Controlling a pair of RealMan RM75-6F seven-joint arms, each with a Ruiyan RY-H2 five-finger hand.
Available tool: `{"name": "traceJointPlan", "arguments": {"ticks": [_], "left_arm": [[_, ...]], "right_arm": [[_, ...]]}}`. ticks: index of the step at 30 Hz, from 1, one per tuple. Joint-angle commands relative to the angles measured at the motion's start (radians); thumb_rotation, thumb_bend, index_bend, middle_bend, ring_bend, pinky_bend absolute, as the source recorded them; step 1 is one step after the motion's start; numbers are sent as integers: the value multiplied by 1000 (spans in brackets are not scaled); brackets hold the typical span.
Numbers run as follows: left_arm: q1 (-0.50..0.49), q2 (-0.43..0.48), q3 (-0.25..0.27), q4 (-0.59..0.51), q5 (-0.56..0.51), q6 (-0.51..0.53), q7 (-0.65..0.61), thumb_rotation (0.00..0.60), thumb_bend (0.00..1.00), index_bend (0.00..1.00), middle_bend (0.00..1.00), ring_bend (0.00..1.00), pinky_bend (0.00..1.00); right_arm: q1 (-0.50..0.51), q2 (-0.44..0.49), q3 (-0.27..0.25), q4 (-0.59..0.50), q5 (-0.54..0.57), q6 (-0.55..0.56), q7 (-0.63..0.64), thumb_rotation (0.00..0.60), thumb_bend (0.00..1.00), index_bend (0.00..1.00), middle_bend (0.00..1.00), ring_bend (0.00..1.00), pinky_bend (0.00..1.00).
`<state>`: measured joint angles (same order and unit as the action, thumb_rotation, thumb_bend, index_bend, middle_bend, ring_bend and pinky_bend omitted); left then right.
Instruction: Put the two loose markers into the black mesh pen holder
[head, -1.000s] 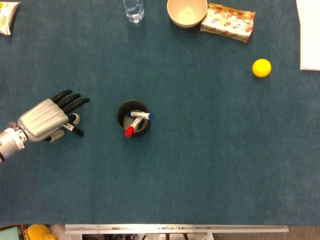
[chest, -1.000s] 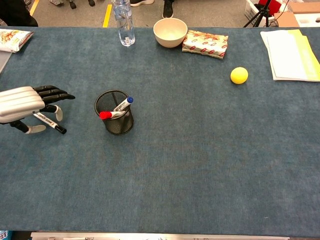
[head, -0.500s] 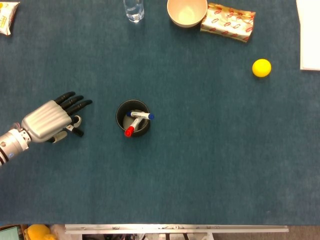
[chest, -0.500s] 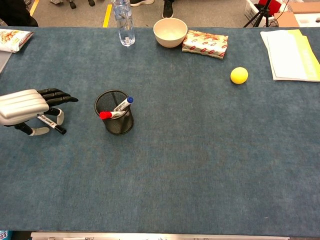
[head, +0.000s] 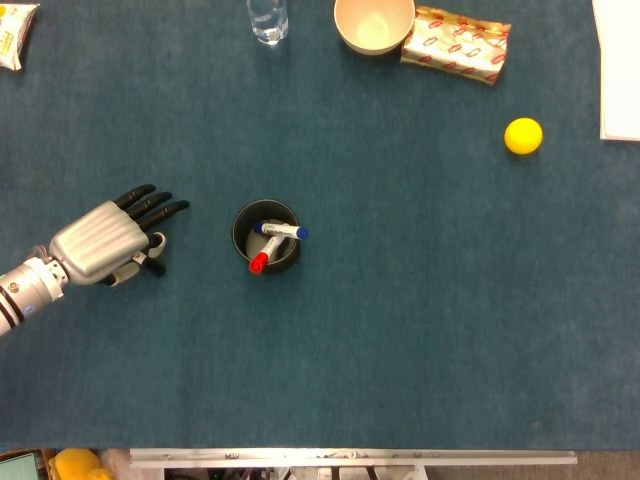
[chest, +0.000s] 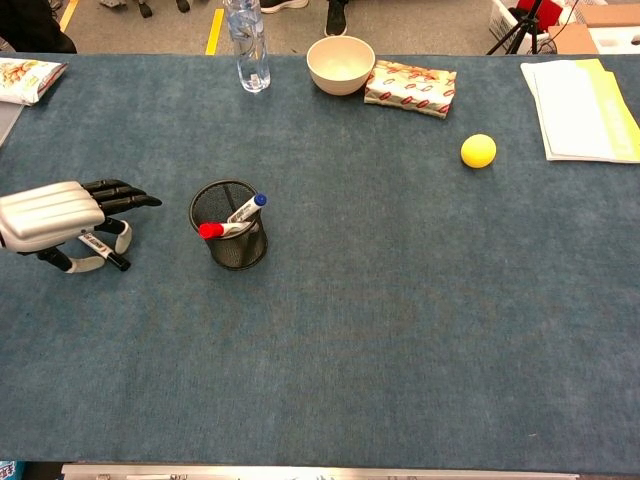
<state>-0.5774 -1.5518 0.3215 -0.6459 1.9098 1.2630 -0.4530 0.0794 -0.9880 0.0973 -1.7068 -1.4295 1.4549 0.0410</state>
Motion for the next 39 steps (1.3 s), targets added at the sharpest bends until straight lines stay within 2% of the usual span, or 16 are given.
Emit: {"name": "traceJointPlan", "arguments": {"ticks": [1,20,29,39], "left_arm": [[1,-3,1,2,-2,1,-4,600,323,488,24,0,70],[-4,6,-12,-20,-23,26,-57,600,323,572,52,0,74],[-30,109,-46,-159,-63,41,-126,600,322,584,62,0,74],[-88,293,-91,-455,-117,18,-269,600,323,589,68,0,74]], "right_arm": [[0,-1,0,1,0,-1,1,600,27,138,275,136,300],[-1,-1,1,2,3,-3,0,600,26,138,274,136,300],[2,-8,1,9,2,-7,3,600,26,138,274,136,300],[5,-14,1,12,-2,-9,4,600,26,138,274,136,300]]}}
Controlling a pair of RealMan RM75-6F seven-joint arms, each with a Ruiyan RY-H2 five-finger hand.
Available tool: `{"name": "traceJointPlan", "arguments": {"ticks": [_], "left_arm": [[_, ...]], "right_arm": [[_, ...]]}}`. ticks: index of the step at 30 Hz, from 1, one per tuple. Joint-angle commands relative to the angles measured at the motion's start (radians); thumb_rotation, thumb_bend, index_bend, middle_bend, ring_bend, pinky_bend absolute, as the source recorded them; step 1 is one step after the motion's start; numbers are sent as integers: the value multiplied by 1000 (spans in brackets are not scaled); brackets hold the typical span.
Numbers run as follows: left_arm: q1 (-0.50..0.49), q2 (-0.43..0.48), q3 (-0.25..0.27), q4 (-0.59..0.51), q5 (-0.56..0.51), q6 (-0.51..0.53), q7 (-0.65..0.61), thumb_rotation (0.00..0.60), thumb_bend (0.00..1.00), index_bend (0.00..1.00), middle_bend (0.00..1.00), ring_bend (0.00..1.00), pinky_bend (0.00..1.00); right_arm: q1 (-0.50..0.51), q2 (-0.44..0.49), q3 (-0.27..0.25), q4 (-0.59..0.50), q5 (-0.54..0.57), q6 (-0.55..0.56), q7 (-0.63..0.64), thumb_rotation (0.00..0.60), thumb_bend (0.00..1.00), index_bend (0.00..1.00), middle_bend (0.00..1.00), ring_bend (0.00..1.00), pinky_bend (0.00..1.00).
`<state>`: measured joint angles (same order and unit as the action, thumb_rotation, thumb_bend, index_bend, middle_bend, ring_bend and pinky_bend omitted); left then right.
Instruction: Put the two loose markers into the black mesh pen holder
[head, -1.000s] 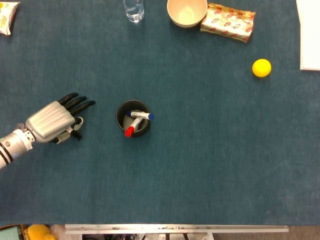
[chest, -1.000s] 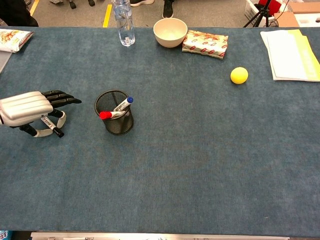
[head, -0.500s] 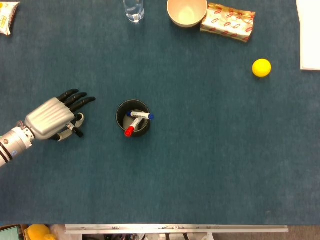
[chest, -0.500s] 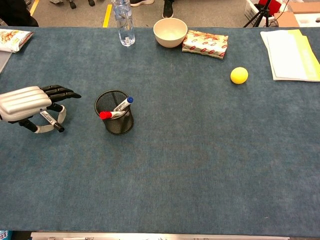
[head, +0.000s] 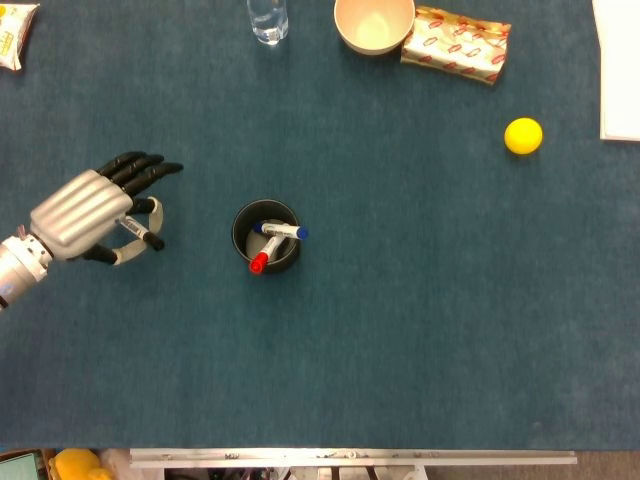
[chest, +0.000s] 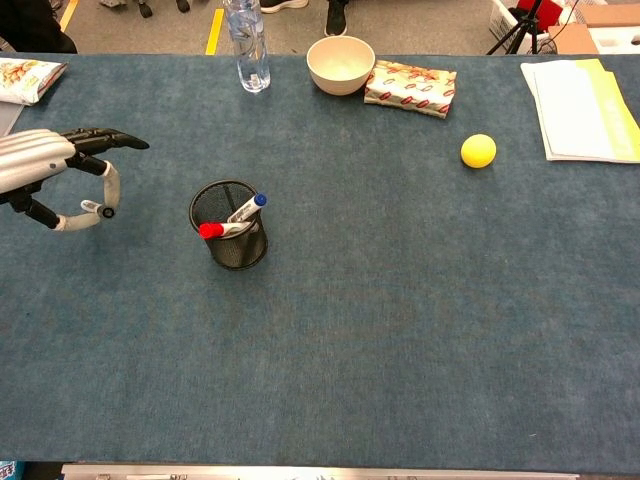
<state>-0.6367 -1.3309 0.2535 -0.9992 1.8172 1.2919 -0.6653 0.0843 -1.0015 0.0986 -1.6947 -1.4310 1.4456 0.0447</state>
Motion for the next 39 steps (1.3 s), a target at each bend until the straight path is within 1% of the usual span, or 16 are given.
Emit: {"name": "traceJointPlan", "arguments": {"ticks": [1,7,12,15,21,24,34,39], "left_arm": [[-37,90,-29,-134,-27,-15,-68,600,323,589,69,0,74],[-78,176,-41,-296,-35,-51,-170,600,323,591,70,0,74],[-114,207,-55,-388,-28,-87,-213,600,323,591,70,0,74],[-129,209,-70,-414,-23,-97,-200,600,323,592,70,0,74],[-161,211,-98,-478,-30,-132,-214,600,323,592,70,0,74],[-182,215,-108,-517,-40,-162,-251,600,323,591,70,0,74],[-221,204,-145,-553,-71,-225,-249,600,322,590,70,0,74],[-232,192,-154,-565,-82,-253,-245,600,323,589,70,0,74]], "right_arm": [[0,-1,0,0,0,-1,0,600,26,138,275,136,300],[-1,-2,0,2,1,1,0,600,26,138,274,136,300],[-2,-3,-1,5,0,2,3,600,26,138,274,136,300],[-3,-2,-1,6,1,3,4,600,26,138,275,136,300],[-8,-1,-2,12,6,5,9,600,27,138,275,136,300],[-10,-2,-2,16,7,6,12,600,26,138,275,136,300],[-18,-2,-3,31,15,10,29,600,27,138,275,136,300],[-23,-1,-3,38,15,13,39,600,26,138,275,136,300]]}}
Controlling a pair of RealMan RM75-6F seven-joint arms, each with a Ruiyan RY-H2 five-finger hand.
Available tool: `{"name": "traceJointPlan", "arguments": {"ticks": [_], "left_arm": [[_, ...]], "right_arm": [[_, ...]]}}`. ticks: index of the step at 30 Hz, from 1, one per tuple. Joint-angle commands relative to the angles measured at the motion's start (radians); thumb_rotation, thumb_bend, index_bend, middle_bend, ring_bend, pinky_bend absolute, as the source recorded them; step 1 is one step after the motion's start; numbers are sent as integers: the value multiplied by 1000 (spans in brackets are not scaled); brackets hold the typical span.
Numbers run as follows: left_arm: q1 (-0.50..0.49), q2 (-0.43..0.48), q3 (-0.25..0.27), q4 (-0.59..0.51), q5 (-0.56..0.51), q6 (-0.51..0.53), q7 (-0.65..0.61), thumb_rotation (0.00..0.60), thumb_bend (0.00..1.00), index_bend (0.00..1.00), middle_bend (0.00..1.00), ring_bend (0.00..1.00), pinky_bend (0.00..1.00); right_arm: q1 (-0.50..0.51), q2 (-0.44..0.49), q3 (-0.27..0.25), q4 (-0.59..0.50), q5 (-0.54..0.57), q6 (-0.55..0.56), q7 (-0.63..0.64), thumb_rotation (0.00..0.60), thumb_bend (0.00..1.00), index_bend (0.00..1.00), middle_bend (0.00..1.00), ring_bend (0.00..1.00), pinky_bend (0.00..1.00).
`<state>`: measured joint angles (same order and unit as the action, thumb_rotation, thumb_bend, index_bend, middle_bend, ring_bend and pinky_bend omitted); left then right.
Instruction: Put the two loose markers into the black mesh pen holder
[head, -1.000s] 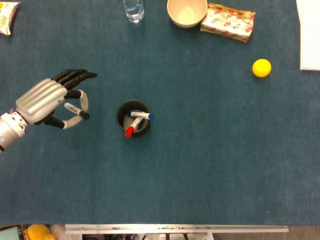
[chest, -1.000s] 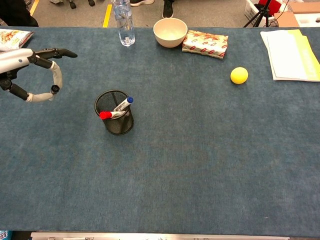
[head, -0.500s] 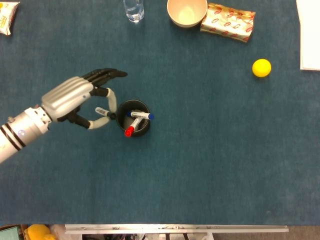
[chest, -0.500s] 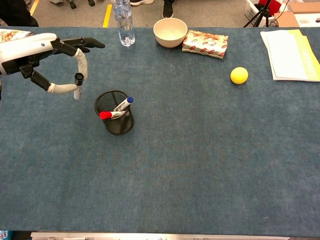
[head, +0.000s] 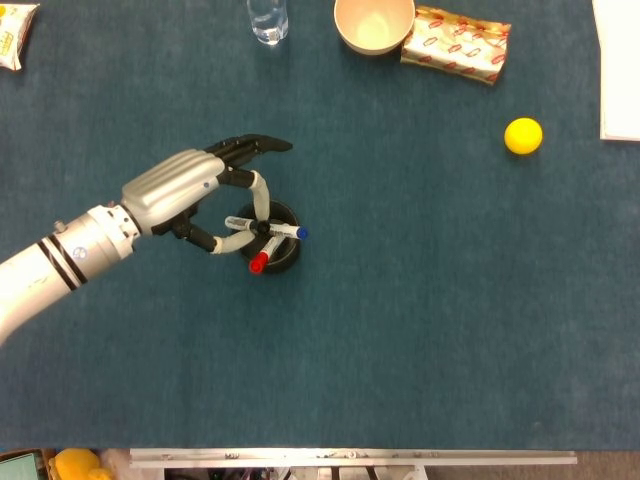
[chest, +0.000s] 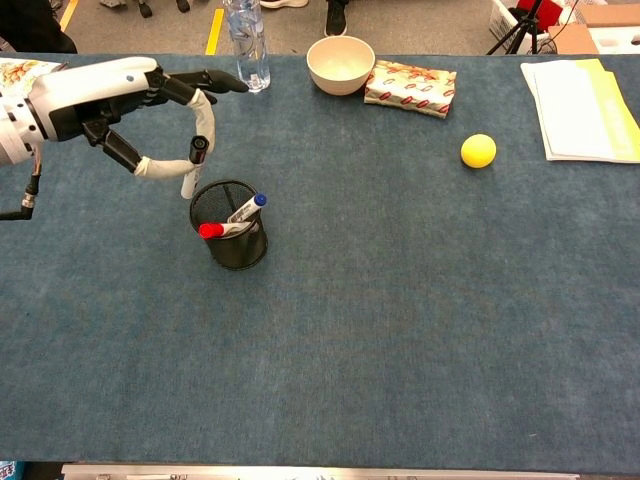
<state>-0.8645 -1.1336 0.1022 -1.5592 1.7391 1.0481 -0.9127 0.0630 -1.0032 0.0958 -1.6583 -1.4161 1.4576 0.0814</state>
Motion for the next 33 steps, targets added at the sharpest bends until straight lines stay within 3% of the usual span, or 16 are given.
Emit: {"name": "traceJointPlan", "arguments": {"ticks": [1,21,28,33], "left_arm": [[-7,-6,-4,-8,-6,-15,1,600,323,589,70,0,74],[-41,-63,-27,-6,-52,-110,25,600,322,559,68,0,74],[-40,-72,-18,26,-68,-145,68,600,322,232,0,0,74],[-26,-64,-14,41,-80,-142,90,600,322,193,0,0,74]], "right_arm": [[-2,1,0,3,0,2,5,600,26,138,275,136,300],[-14,0,3,36,9,5,39,600,26,138,275,136,300],[-14,1,5,37,8,5,39,600,26,138,275,136,300],[-8,0,8,31,5,0,32,600,26,138,275,136,300]]}}
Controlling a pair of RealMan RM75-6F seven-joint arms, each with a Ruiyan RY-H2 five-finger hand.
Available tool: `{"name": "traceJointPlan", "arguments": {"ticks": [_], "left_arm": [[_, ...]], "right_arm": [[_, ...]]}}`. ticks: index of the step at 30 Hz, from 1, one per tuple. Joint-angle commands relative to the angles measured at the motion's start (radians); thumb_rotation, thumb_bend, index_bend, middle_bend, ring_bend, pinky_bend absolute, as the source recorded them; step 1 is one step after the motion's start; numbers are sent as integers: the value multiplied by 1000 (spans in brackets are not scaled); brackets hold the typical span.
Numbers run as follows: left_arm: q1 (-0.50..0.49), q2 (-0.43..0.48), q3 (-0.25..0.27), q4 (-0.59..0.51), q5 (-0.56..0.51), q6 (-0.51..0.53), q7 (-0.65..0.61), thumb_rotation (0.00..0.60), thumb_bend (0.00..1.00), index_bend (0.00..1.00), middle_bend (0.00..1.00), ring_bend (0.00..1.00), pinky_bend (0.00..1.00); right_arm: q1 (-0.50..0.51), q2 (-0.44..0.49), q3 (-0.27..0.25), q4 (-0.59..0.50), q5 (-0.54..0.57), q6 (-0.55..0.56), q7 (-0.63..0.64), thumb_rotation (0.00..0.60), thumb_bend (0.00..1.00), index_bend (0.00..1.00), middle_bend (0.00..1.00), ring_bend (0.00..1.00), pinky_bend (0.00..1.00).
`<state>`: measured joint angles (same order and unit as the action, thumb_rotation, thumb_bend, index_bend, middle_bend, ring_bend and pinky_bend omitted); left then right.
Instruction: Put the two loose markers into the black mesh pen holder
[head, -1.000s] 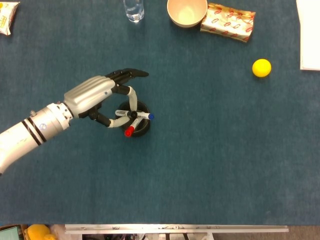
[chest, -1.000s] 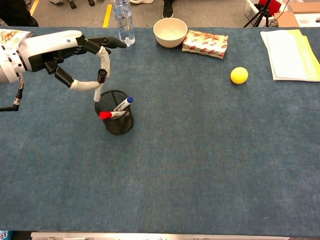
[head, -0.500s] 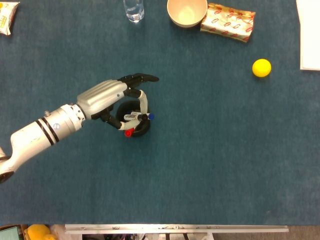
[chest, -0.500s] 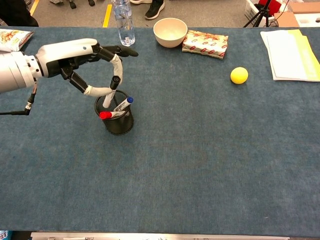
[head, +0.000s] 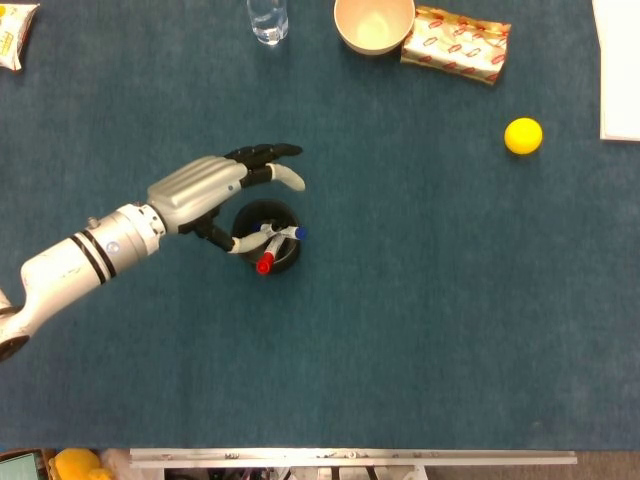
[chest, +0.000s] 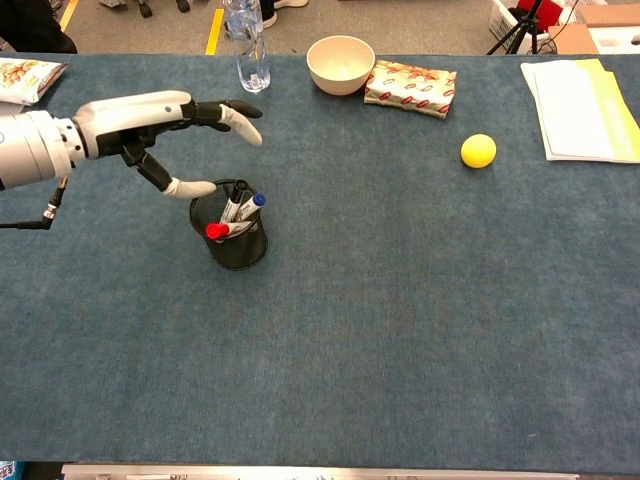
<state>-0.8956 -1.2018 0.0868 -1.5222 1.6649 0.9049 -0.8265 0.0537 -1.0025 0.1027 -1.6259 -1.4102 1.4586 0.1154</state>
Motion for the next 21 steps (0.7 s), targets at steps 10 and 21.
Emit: {"name": "traceJointPlan", "arguments": {"ticks": [10,21], "left_arm": [[141,42,3,43,-109,94,283,600,323,197,16,0,74],[351,68,-13,78,-260,266,497,600,322,201,20,0,74]], "right_arm": [[21,-20,11,-10,14,-18,-72,600,36,155,275,138,300],[32,-48,32,-24,54,-11,-155,600,131,178,283,143,300]]}}
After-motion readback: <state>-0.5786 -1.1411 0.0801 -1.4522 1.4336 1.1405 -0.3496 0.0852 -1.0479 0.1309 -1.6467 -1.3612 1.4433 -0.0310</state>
